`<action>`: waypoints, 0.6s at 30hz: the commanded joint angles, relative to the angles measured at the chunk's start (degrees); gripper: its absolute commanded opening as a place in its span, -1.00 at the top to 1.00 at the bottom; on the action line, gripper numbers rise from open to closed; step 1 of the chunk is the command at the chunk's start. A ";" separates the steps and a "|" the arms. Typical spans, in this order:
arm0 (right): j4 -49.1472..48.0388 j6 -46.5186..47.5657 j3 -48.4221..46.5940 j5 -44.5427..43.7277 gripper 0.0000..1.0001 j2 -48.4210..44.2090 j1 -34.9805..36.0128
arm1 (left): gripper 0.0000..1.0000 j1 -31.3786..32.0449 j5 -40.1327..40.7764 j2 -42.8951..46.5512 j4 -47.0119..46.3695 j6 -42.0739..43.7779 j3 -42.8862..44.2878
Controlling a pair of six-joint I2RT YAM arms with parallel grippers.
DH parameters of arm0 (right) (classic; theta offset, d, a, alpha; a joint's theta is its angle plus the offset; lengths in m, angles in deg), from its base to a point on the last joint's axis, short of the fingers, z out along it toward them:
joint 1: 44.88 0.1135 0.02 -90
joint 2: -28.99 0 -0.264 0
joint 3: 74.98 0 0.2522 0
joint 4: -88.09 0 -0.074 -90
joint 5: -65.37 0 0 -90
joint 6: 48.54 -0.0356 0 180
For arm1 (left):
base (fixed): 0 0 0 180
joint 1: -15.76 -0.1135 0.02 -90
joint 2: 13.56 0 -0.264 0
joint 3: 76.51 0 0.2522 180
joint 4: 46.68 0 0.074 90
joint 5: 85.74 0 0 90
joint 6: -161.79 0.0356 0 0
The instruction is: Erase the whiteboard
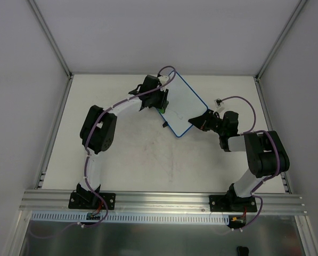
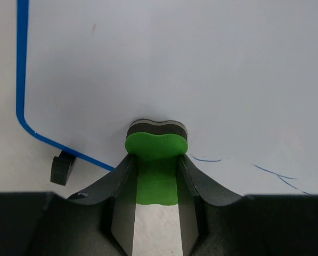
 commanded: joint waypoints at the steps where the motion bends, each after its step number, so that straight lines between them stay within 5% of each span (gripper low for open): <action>1: -6.91 0.61 -1.60 5.51 1.00 -3.18 1.29 | 1.00 -0.83 2.33 -2.20 -0.05 -5.23 -1.67; 18: -8.40 -1.24 -2.39 5.69 1.00 -2.56 0.58 | 1.00 6.98 -13.07 -3.52 4.78 12.94 0.53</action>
